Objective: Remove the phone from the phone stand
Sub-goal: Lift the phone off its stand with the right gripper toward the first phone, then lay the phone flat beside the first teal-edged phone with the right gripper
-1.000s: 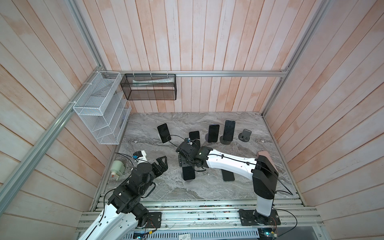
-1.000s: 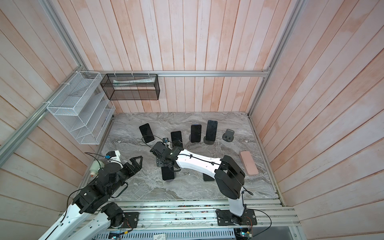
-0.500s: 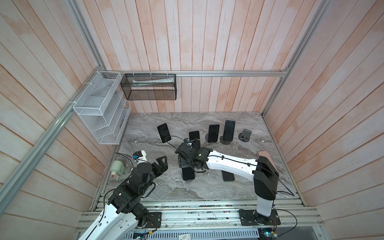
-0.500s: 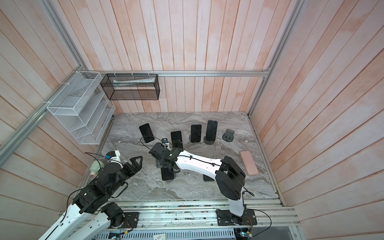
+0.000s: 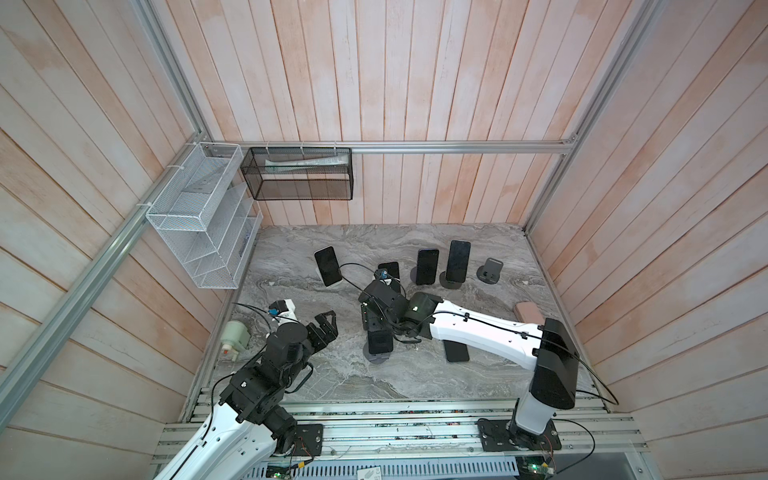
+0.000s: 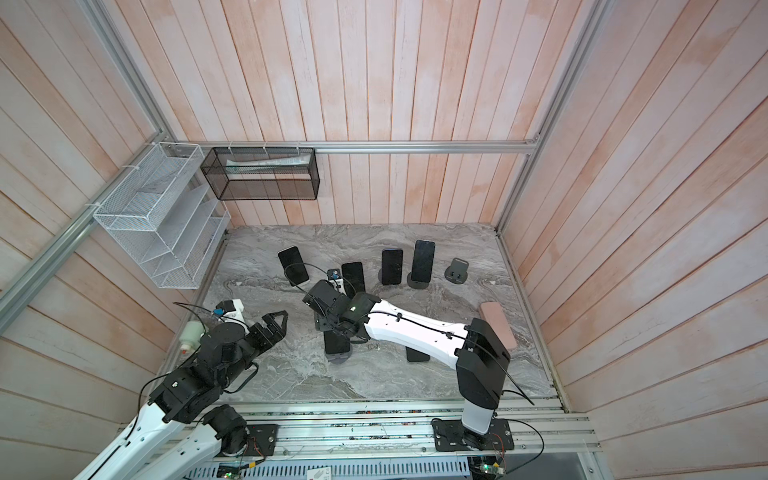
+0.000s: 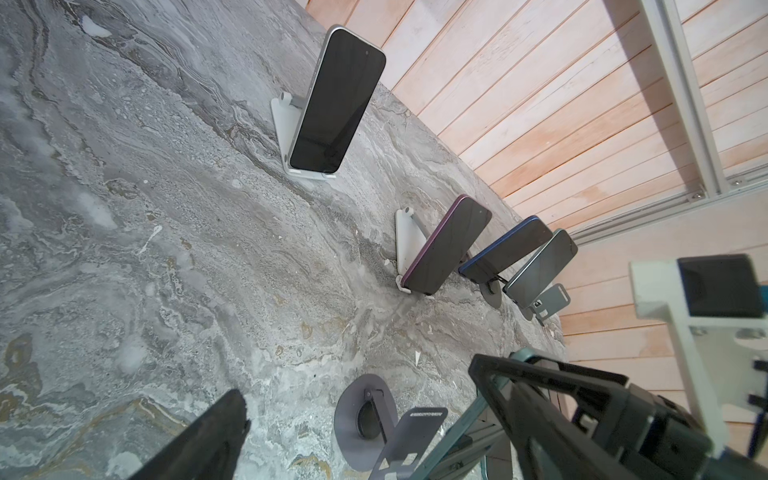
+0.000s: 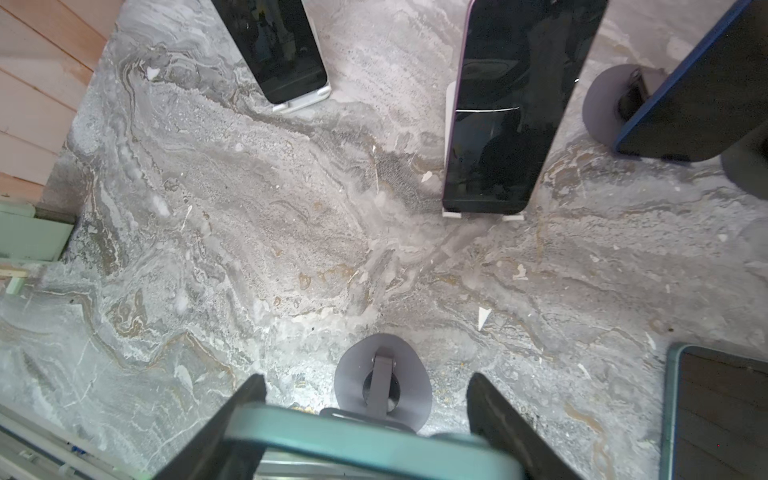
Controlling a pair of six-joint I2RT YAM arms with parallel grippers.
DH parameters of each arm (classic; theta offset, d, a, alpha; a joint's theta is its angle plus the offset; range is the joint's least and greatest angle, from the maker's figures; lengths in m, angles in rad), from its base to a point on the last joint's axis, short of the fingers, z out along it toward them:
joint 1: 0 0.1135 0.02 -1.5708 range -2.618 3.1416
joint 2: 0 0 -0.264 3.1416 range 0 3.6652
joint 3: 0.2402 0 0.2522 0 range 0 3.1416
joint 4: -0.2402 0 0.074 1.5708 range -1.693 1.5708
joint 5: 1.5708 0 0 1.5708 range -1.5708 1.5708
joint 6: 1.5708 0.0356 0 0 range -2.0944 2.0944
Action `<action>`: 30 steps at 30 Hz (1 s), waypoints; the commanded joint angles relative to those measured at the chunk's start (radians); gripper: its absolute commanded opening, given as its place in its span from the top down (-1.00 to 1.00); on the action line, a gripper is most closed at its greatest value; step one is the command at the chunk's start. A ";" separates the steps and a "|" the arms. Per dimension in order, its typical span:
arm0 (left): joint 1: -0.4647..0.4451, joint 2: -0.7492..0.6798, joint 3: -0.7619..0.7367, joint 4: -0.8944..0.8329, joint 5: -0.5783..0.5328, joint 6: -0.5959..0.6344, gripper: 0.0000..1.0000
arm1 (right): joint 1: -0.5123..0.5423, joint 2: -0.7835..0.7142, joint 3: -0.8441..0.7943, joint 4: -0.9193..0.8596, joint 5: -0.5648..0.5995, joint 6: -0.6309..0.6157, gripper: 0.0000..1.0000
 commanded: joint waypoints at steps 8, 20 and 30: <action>-0.001 0.041 0.042 0.042 0.023 0.047 -0.98 | -0.054 -0.197 -0.056 -0.058 0.107 -0.054 -0.32; 0.000 0.045 0.015 0.119 0.088 0.044 -0.98 | -0.249 -0.366 -0.401 0.119 -0.084 -0.117 -0.31; -0.001 0.046 0.018 0.149 0.133 0.042 -0.98 | -0.320 -0.229 -0.517 0.229 -0.223 -0.191 -0.31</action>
